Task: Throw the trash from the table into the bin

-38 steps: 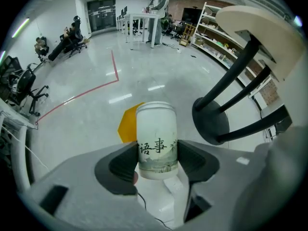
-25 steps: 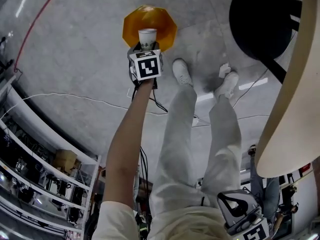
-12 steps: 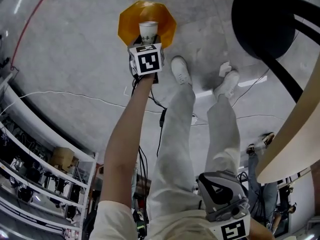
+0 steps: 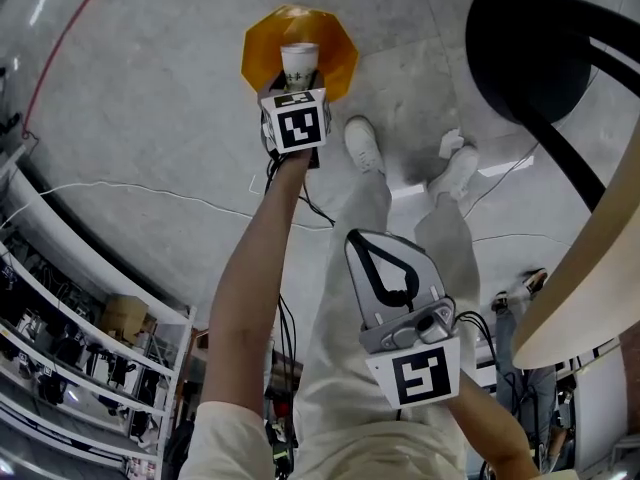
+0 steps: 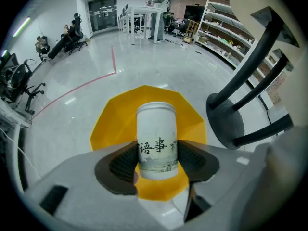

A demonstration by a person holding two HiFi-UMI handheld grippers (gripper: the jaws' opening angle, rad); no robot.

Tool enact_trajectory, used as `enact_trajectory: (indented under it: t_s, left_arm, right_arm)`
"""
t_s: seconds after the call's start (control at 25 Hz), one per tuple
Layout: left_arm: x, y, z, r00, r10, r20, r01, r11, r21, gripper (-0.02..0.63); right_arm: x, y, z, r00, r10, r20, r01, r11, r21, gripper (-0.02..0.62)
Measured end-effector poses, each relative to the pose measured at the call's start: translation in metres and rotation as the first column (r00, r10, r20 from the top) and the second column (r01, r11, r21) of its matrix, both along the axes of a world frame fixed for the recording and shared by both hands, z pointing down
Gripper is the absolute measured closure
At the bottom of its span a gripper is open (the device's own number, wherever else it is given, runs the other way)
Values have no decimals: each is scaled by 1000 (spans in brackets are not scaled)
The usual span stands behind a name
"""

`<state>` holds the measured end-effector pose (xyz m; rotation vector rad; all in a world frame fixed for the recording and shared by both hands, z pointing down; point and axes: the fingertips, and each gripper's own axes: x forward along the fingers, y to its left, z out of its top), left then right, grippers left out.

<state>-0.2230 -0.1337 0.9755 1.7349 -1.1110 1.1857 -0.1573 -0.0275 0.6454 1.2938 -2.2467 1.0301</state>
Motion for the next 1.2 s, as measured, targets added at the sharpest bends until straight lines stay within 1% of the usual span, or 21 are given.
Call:
enact_trajectory:
  t_s: [0.12, 0.24, 0.28, 0.4, 0.48, 0.56, 0.64, 0.8, 0.92, 0.96, 1.0, 1.08, 1.2]
  left_arm:
    - [1, -2, -2, 1000, -2, -7, 2, 1000, 0, 347]
    - [1, -3, 0, 1000, 3, -11, -3, 1000, 0, 347]
    - [1, -3, 1, 1000, 6, -10, -6, 1000, -2, 347]
    - [-2, -3, 3, 1000, 6, -1, -6, 1000, -18, 347]
    - [-2, -4, 3, 1000, 1, 4, -1, 1000, -18, 345]
    - [-1, -3, 1, 1000, -6, 5, 6, 1000, -16, 345]
    - [0, -2, -1, 1000, -8, 4, 8, 1000, -19, 344]
    - [-2, -2, -8, 1000, -11, 9, 11, 1000, -21, 342]
    - [-4, -3, -10, 1000, -11, 16, 11, 1000, -19, 336]
    - [-5, -4, -11, 1000, -13, 19, 13, 1000, -11, 315]
    - [-5, -6, -12, 1000, -17, 21, 17, 1000, 0, 311]
    - [-5, -8, -19, 999, -26, 20, 26, 1000, 12, 310]
    - [-4, -5, -36, 999, -33, 20, 33, 999, 10, 310]
  right_arm:
    - [5, -19, 30, 1000, 31, -6, -31, 999, -23, 588]
    - [11, -33, 56, 999, 38, -31, -38, 999, -24, 588]
    - [12, -36, 63, 999, 27, -41, -28, 999, -19, 588]
    - [11, -36, 83, 995, -55, -78, 53, 998, -24, 588]
    - [11, -35, 100, 994, -70, -80, 65, 996, -62, 588]
    - [14, -39, 119, 996, -60, -71, 52, 992, -111, 588]
    - [19, -49, 133, 996, -51, -79, 40, 990, -135, 588]
    - [26, -65, 135, 991, -60, -116, 48, 993, -107, 588]
    - [21, -60, 131, 993, -70, -96, 60, 993, -106, 588]
    - [19, -57, 131, 993, -79, -92, 69, 992, -108, 588]
    - [17, -54, 130, 992, -92, -91, 82, 991, -108, 588]
    - [13, -50, 124, 989, -115, -90, 106, 989, -102, 588]
    - [7, -46, 109, 988, -137, -78, 130, 988, -88, 588]
